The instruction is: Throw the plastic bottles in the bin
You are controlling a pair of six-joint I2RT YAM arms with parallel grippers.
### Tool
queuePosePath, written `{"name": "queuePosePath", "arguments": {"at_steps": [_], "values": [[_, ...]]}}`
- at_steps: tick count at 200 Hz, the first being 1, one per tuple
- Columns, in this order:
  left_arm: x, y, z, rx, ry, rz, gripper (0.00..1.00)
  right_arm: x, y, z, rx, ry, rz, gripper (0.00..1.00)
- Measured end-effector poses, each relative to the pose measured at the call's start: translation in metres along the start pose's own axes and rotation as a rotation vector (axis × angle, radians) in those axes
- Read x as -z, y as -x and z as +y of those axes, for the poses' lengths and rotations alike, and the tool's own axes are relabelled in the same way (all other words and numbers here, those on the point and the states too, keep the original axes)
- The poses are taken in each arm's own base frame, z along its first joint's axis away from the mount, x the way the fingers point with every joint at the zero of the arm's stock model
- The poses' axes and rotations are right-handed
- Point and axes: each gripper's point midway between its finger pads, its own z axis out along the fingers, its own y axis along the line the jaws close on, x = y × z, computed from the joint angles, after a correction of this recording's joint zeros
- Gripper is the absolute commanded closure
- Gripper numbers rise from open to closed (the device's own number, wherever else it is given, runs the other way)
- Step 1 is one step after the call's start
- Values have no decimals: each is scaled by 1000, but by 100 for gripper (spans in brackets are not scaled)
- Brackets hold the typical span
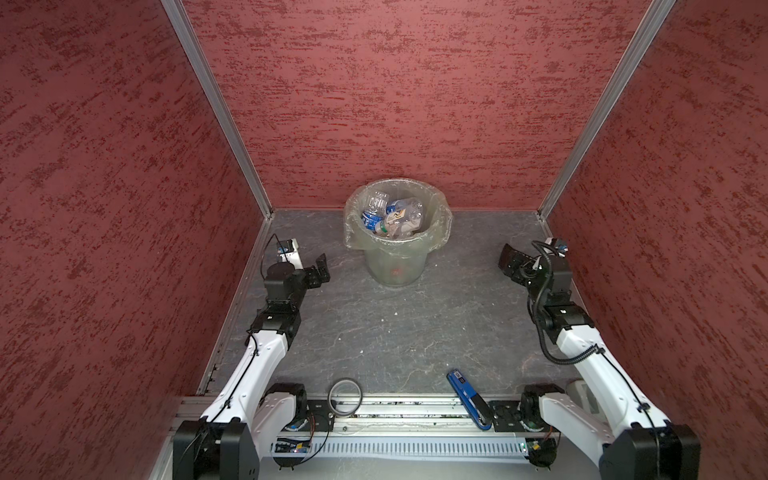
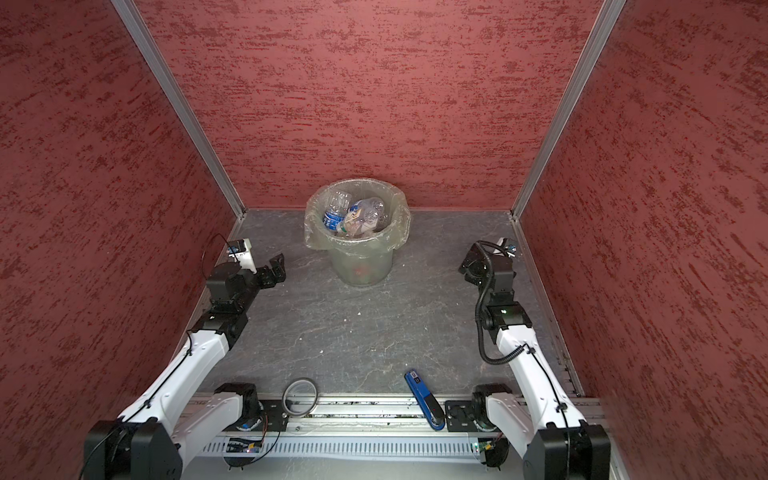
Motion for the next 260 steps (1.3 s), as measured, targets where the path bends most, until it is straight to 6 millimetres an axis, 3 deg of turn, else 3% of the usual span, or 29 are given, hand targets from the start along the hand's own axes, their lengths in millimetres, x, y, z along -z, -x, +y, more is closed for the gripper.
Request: {"name": "queuePosePath", "arguments": {"at_steps": [29, 58, 130, 189, 260], "values": [[-3, -16, 8, -7, 12, -6, 1, 15, 12, -1, 9, 31, -111, 1], [2, -31, 14, -27, 17, -24, 0, 15, 23, -5, 33, 1, -166, 1], [-7, -46, 20, -67, -28, -62, 1, 2, 2, -14, 93, -26, -149, 2], [-34, -61, 26, -53, -89, -51, 1, 6, 12, -5, 106, 27, -204, 1], [-56, -82, 15, -66, -189, 0, 1, 2, 14, -1, 166, 32, -217, 1]]}}
